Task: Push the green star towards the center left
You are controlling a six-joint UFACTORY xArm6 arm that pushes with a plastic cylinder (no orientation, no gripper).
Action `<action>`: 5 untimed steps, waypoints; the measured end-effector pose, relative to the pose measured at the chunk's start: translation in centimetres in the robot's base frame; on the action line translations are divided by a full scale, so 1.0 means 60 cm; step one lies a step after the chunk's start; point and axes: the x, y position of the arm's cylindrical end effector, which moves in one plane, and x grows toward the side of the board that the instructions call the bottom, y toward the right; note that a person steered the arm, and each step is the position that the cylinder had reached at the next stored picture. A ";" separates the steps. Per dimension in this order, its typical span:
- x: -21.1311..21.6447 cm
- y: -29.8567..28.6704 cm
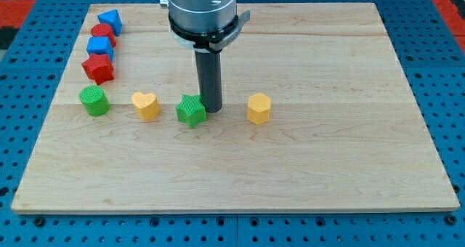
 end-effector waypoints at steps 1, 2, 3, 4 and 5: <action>-0.009 -0.006; -0.005 -0.031; 0.009 -0.043; 0.031 -0.043; 0.051 -0.043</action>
